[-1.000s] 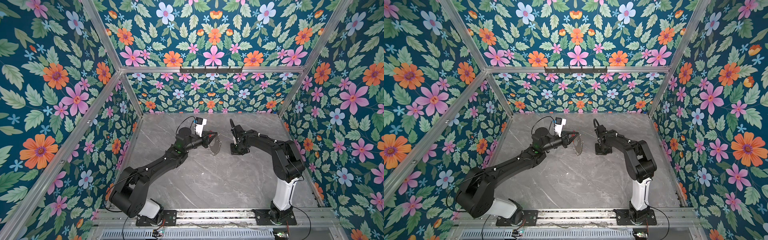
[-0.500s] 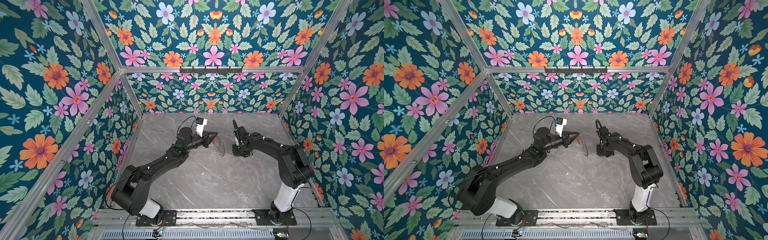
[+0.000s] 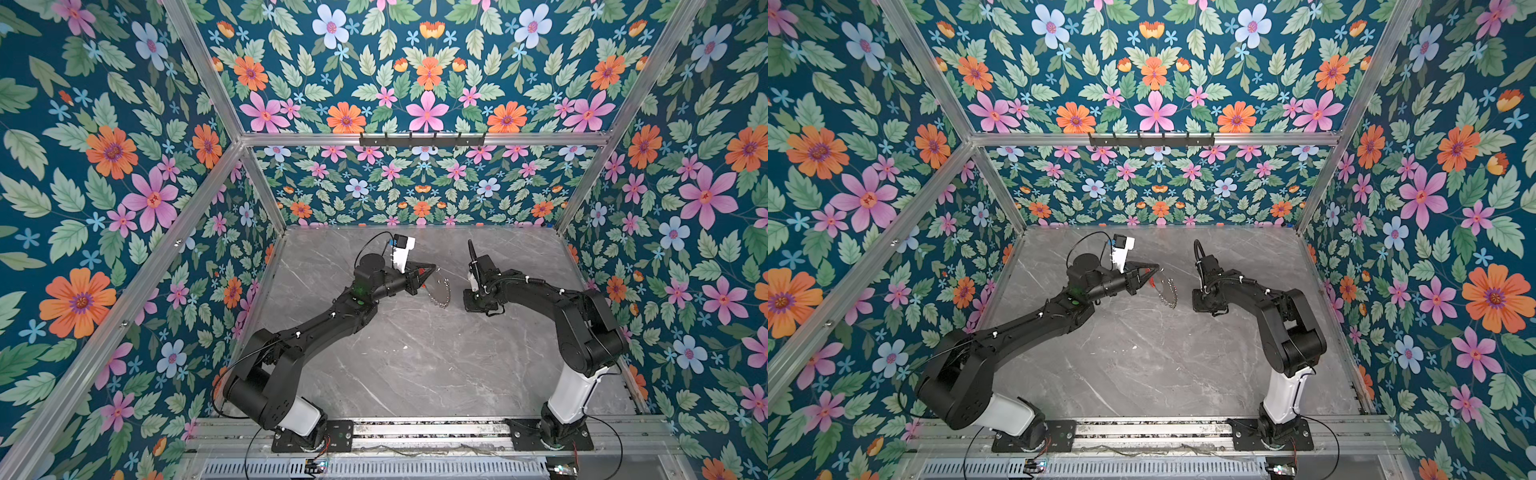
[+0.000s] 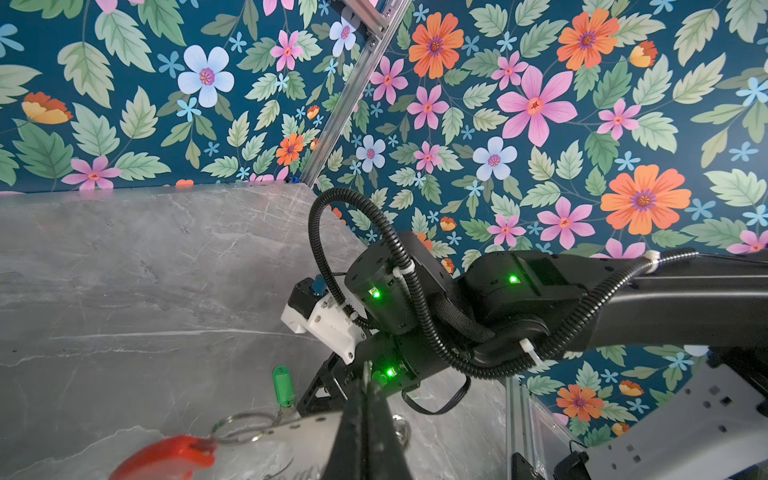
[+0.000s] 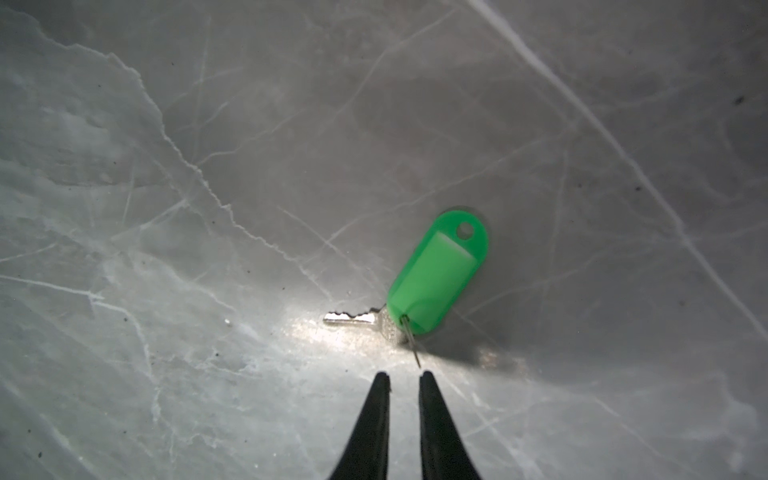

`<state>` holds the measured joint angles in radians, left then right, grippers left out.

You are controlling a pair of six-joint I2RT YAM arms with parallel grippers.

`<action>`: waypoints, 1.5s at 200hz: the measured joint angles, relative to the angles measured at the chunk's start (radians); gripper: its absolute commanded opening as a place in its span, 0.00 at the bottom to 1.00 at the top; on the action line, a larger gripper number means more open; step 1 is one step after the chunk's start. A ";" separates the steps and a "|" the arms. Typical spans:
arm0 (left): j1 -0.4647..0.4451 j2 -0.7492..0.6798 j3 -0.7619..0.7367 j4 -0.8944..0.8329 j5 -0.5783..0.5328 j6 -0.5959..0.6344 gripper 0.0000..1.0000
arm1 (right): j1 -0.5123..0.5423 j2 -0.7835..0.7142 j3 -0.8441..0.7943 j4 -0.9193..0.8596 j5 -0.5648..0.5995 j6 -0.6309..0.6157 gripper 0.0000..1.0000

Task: Put the keys on the keyring

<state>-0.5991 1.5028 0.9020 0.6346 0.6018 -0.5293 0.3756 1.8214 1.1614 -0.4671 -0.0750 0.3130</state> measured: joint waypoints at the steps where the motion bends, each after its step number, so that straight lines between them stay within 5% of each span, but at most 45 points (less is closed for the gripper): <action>1: 0.000 0.000 0.000 0.000 0.000 0.000 0.00 | 0.000 0.000 0.000 0.000 0.000 0.000 0.16; 300: 0.000 -0.013 -0.002 -0.003 0.000 0.000 0.00 | -0.017 0.055 0.018 0.031 -0.019 -0.032 0.19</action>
<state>-0.5991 1.4895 0.8997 0.6315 0.6014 -0.5289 0.3588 1.8763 1.1793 -0.4366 -0.0937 0.2810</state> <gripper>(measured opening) 0.050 0.190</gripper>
